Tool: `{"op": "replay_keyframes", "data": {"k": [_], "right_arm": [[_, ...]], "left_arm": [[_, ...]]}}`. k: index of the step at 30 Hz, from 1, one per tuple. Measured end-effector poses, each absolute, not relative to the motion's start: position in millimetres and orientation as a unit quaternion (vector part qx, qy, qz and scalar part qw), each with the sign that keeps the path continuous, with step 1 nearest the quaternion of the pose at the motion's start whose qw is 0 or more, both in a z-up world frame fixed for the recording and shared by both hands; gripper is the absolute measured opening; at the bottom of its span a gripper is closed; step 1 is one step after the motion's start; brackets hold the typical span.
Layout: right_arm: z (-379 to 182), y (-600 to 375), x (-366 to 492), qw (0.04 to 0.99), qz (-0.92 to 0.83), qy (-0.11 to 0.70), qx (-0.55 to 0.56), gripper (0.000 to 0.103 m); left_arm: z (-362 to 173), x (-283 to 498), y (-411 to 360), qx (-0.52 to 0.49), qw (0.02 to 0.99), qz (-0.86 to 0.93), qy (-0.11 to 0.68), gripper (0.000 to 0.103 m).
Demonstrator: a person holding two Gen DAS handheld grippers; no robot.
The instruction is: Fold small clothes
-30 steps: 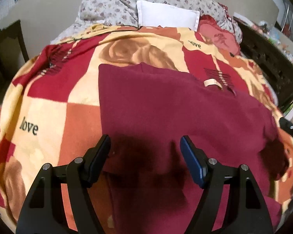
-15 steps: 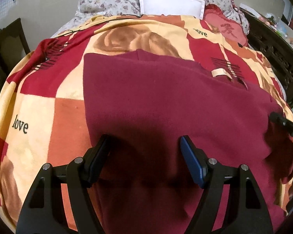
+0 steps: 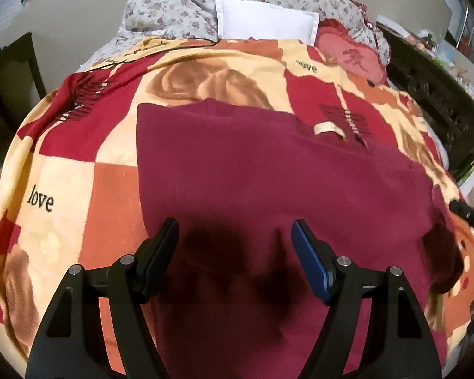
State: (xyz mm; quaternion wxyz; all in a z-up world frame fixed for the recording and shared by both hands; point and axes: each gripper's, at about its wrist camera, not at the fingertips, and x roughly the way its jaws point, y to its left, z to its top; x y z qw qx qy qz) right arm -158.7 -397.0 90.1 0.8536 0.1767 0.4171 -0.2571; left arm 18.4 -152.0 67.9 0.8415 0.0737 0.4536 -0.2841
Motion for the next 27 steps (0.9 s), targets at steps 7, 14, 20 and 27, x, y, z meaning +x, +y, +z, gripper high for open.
{"op": "replay_keyframes", "data": {"k": [7,14,20,27], "right_arm": [[44.4,-437.6,-172.1,0.808,-0.302,0.477,0.168,0.052],[34.0,-473.8,-193.5,0.819,-0.294,0.443,0.218,0.008],[121.1,-489.2,-231.7,0.871,-0.252,0.313,0.283,0.005],[228.7,-435.2,-207.2,0.939,-0.093,0.214,0.251,0.005]], "left_arm": [[59.9,10.9,-164.8,0.076,0.829,-0.293,0.470,0.074],[59.5,11.3,-164.9,0.088,0.828,-0.292,0.471,0.074],[62.3,22.2,-152.5,0.070,0.832,-0.280,0.473,0.074],[74.4,27.7,-132.9,0.033,0.836,-0.276,0.473,0.074]]}}
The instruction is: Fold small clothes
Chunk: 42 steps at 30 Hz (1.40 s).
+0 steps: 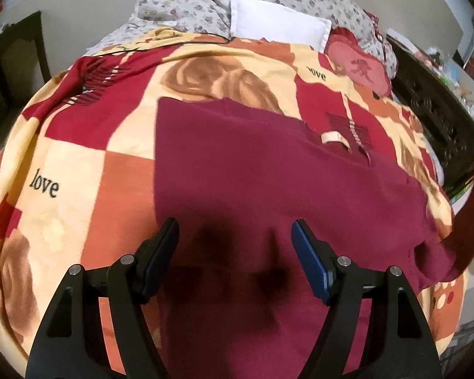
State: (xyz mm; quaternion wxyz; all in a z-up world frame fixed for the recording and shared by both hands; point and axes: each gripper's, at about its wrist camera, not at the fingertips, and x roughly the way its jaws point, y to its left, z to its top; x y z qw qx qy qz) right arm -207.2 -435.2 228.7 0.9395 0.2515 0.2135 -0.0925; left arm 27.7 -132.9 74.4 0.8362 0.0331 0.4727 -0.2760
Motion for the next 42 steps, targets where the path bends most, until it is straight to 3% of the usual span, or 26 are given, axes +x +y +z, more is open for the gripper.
{"op": "replay_keyframes", "data": {"k": [7,11,14,16,18,19,27,38,39,41,42], "right_arm": [[251.0,-333.0,-116.7,0.930,0.150,0.256,0.219,0.005],[222.6,-289.9,-58.0,0.887,0.252,0.304,0.240,0.005],[187.9,-270.1,-17.5,0.876,0.233,0.355,0.228,0.005],[171.8,-272.4,-5.7,0.883,0.200,0.364,0.219,0.012],[166.4,-282.9,-11.2,0.891,0.172,0.353,0.228,0.043],[165.3,-287.7,-16.4,0.892,0.161,0.350,0.237,0.045],[150.9,-339.5,-121.5,0.887,0.081,0.375,0.256,0.045],[103.6,-329.6,-172.7,0.859,0.077,0.395,0.317,0.045],[101.4,-332.1,-176.3,0.856,0.075,0.394,0.327,0.045],[98.3,-334.1,-180.0,0.853,0.067,0.399,0.331,0.045],[96.7,-335.4,-181.0,0.852,0.061,0.400,0.332,0.045]], "left_arm": [[93.7,33.8,-108.8,0.013,0.849,-0.268,0.455,0.074],[102.2,39.1,-86.1,0.017,0.865,-0.247,0.437,0.074],[101.3,43.6,-62.8,0.014,0.872,-0.228,0.432,0.074],[96.5,46.7,-50.0,0.010,0.871,-0.221,0.438,0.074],[91.7,49.5,-42.1,0.009,0.869,-0.220,0.443,0.074],[89.8,48.8,-39.9,0.010,0.868,-0.220,0.445,0.074],[77.0,29.4,-55.0,0.025,0.841,-0.305,0.447,0.074],[47.4,11.3,-84.3,0.097,0.817,-0.335,0.460,0.074],[47.9,9.9,-85.8,0.098,0.816,-0.339,0.457,0.072],[50.2,5.4,-91.7,0.110,0.816,-0.348,0.449,0.047],[49.3,3.6,-96.1,0.117,0.806,-0.358,0.457,0.024]]}}
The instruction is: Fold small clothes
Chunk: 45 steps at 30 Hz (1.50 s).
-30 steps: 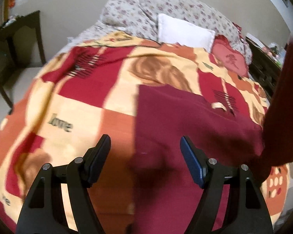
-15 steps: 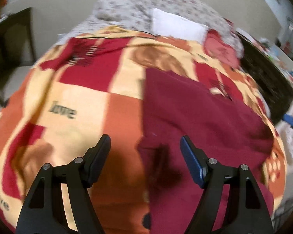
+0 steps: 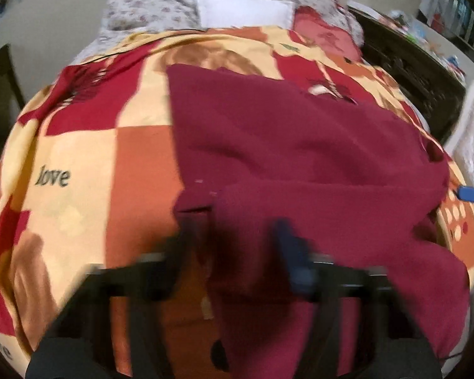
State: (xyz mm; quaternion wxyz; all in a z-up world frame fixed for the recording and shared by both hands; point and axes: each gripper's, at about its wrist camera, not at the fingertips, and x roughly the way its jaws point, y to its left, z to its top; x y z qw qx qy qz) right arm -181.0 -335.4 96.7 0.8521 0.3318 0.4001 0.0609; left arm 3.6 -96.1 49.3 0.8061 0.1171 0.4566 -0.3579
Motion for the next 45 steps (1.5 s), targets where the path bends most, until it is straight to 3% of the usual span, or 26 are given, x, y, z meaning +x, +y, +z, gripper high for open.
{"op": "replay_keyframes", "data": {"k": [3,7,15,26,30,34,45], "right_arm": [[91.5,-341.0,-185.7,0.848,0.051,0.397,0.347,0.045],[89.7,-346.3,-193.8,0.847,0.040,0.387,0.362,0.045],[89.7,-343.2,-186.4,0.860,0.019,0.384,0.335,0.045],[58.0,-383.1,-101.2,0.867,-0.111,0.405,0.267,0.045],[66.3,-381.0,-99.5,0.872,-0.122,0.411,0.237,0.044],[86.3,-369.2,-125.0,0.877,-0.140,0.408,0.210,0.044],[44.3,-389.8,-148.2,0.843,-0.133,0.401,0.332,0.047]], "left_arm": [[47.4,0.0,-102.4,0.125,0.791,-0.376,0.466,0.010],[61.9,1.4,-99.9,0.109,0.798,-0.373,0.461,0.006],[142.3,44.8,-88.3,0.032,0.856,-0.341,0.387,0.006],[66.4,71.3,-112.5,0.052,0.830,-0.283,0.479,0.006],[63.3,67.8,-107.8,0.064,0.831,-0.275,0.479,0.010],[69.3,57.8,-94.2,0.062,0.833,-0.275,0.475,0.032],[61.9,27.4,-82.7,0.053,0.819,-0.285,0.495,0.036]]}}
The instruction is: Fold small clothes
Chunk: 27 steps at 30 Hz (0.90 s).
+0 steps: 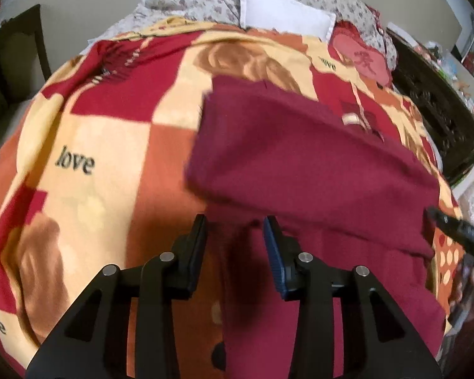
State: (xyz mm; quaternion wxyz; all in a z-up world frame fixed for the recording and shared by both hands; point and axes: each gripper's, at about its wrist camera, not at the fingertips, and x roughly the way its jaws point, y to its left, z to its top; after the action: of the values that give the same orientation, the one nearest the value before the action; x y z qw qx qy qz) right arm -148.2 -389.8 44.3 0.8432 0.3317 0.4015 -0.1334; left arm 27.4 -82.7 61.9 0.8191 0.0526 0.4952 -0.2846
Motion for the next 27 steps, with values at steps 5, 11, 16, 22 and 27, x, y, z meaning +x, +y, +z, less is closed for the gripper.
{"op": "replay_keyframes", "data": {"k": [5,11,16,22,27], "right_arm": [[58.6,-387.2,-137.9,0.864,-0.150,0.400,0.267,0.014],[89.1,-393.6,-119.4,0.880,-0.194,0.403,0.160,0.011],[66.2,-411.6,-111.5,0.869,-0.221,0.419,0.145,0.011],[81.6,-402.0,-131.9,0.869,-0.204,0.415,0.177,0.023],[96.9,-377.5,-170.8,0.869,-0.163,0.404,0.234,0.043]], "left_arm": [[63.0,17.6,-86.7,0.071,0.818,-0.291,0.491,0.036],[71.3,15.8,-88.0,0.060,0.821,-0.297,0.485,0.036],[69.8,9.3,-92.9,0.066,0.817,-0.301,0.487,0.036],[67.1,-5.4,-77.4,0.061,0.807,-0.307,0.501,0.036],[67.6,-20.7,-55.9,0.056,0.806,-0.300,0.507,0.036]]}}
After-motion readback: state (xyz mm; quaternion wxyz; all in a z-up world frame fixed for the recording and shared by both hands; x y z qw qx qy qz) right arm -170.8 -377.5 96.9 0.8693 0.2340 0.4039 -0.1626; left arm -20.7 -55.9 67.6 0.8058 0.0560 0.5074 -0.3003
